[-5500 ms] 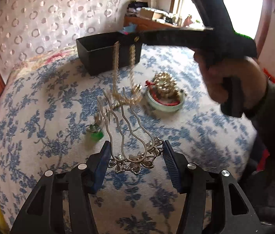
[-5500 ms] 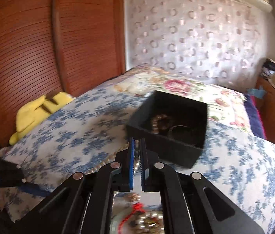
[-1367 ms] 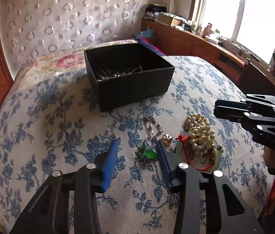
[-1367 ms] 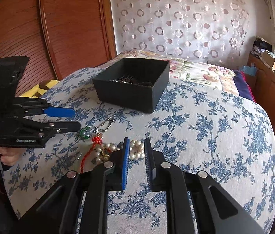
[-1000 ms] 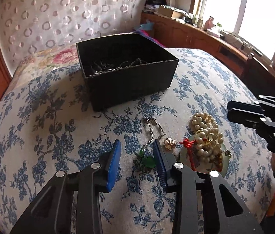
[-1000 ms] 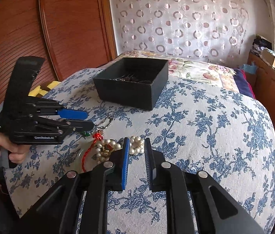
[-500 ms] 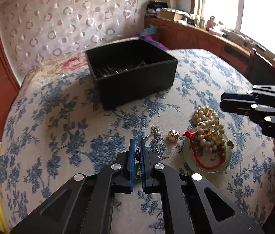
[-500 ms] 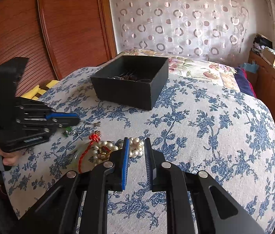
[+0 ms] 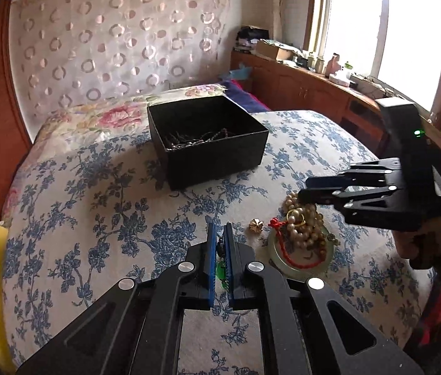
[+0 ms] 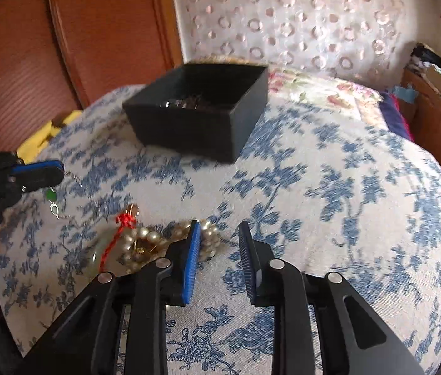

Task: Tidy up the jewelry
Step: 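Close the right tool on the beige bead necklace and lift it, then carry the bead necklace with the right tool while the left tool carries the green pendant to the box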

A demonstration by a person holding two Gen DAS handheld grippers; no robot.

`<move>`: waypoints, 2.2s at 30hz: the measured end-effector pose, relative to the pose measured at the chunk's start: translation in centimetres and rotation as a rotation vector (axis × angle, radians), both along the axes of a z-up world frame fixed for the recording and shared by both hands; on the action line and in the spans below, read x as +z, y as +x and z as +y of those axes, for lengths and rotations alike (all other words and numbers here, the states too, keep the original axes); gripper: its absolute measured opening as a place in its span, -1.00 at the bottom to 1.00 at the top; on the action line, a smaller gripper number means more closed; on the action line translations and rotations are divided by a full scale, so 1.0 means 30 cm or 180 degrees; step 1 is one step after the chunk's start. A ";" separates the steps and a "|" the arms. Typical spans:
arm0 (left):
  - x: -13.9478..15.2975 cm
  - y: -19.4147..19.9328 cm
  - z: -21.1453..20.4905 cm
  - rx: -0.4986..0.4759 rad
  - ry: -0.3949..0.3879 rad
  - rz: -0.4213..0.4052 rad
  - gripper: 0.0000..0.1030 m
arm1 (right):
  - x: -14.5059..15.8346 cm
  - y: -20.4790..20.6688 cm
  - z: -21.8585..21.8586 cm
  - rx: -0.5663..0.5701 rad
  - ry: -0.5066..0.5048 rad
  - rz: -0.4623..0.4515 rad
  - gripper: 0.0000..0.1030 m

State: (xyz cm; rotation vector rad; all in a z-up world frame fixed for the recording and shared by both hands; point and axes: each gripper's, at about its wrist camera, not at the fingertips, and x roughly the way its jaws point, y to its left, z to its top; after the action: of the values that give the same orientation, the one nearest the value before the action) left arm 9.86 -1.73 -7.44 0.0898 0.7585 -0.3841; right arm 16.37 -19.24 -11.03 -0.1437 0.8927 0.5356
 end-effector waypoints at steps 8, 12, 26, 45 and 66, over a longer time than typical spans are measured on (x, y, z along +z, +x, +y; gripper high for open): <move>-0.004 0.006 0.010 0.0013 -0.0034 0.0011 -0.92 | 0.005 -0.002 0.034 0.0167 -0.0114 -0.0008 -0.83; 0.003 0.006 0.012 0.0023 -0.0034 -0.0008 -0.92 | 0.028 -0.025 0.035 0.0193 -0.0117 -0.0126 -0.84; 0.122 0.004 0.020 0.0031 -0.0063 -0.0279 -0.92 | 0.326 -0.104 -0.013 0.0143 0.0166 -0.0849 -0.84; 0.230 0.036 0.020 0.0010 -0.0049 -0.0482 -0.92 | 0.580 -0.107 -0.036 0.0103 0.0356 -0.1358 -0.84; 0.308 0.132 0.020 0.0041 -0.0007 -0.0591 -0.92 | 0.682 -0.052 -0.007 0.0068 0.0409 -0.1530 -0.84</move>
State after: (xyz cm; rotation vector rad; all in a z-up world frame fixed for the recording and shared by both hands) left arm 13.83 -1.13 1.79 0.1170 0.5752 -0.3589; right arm 14.82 -19.45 9.42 -0.1568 0.3879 0.5462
